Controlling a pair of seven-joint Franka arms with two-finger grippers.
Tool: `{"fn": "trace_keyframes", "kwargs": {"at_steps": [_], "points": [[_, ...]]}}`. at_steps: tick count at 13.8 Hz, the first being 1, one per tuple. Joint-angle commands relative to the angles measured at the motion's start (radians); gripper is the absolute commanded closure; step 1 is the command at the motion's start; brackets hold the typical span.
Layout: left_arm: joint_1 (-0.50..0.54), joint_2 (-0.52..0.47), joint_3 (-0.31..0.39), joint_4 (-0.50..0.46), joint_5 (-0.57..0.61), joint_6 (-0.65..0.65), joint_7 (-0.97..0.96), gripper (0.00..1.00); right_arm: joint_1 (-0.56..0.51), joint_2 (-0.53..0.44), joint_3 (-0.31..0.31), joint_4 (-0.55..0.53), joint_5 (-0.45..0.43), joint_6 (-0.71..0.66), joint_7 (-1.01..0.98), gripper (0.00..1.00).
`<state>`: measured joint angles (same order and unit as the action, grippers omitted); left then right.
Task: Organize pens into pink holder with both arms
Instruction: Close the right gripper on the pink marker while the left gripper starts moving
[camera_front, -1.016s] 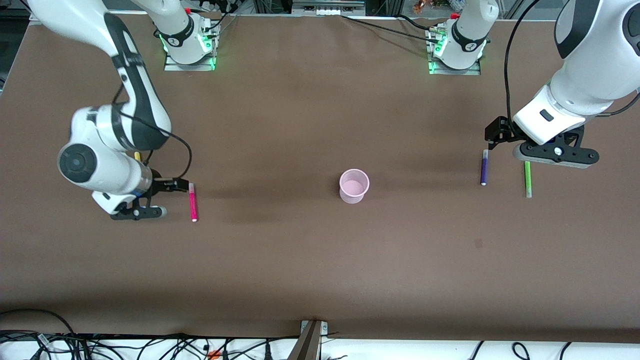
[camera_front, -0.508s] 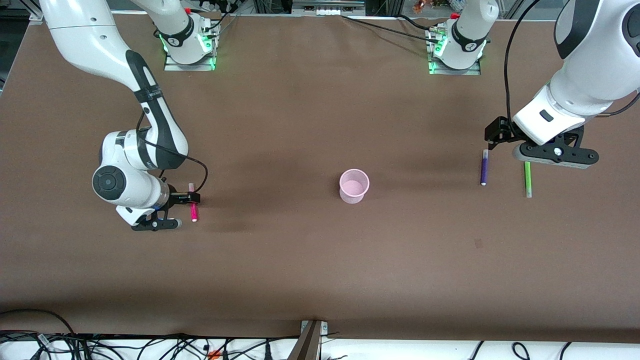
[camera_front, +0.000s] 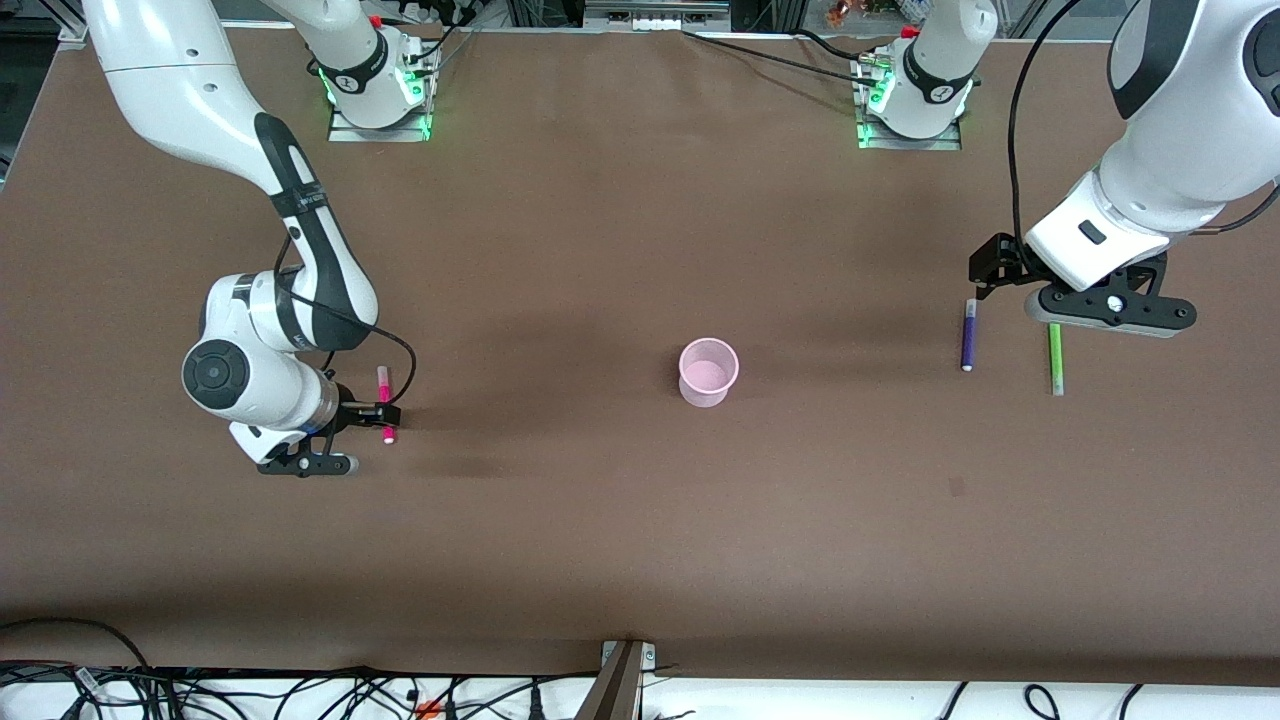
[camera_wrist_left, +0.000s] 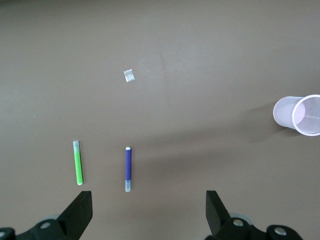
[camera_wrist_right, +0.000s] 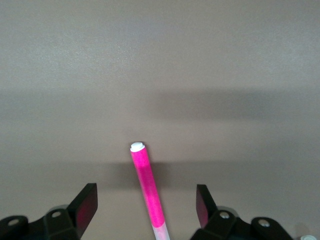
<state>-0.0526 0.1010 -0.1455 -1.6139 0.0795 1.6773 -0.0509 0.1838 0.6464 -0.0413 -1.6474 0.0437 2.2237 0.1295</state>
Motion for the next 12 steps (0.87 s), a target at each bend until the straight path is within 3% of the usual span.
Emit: {"fn": "trace_keyframes", "kwargs": {"at_steps": [1,4,10,12], "points": [[0.004,0.014,-0.003,0.022,0.017,-0.019,0.009,0.00,-0.007,0.022,0.011,0.018,0.016,-0.009,0.001,0.11],[0.013,0.029,0.004,0.016,0.020,-0.022,0.017,0.00,0.000,0.053,0.011,0.017,0.004,0.028,-0.104,0.12],[0.031,0.227,0.006,0.005,0.040,-0.139,0.017,0.00,0.000,0.078,0.009,0.015,0.004,0.045,-0.136,0.51],[0.089,0.268,0.006,-0.012,0.043,-0.114,0.019,0.00,0.002,0.081,0.009,0.017,0.004,0.053,-0.136,0.54]]}}
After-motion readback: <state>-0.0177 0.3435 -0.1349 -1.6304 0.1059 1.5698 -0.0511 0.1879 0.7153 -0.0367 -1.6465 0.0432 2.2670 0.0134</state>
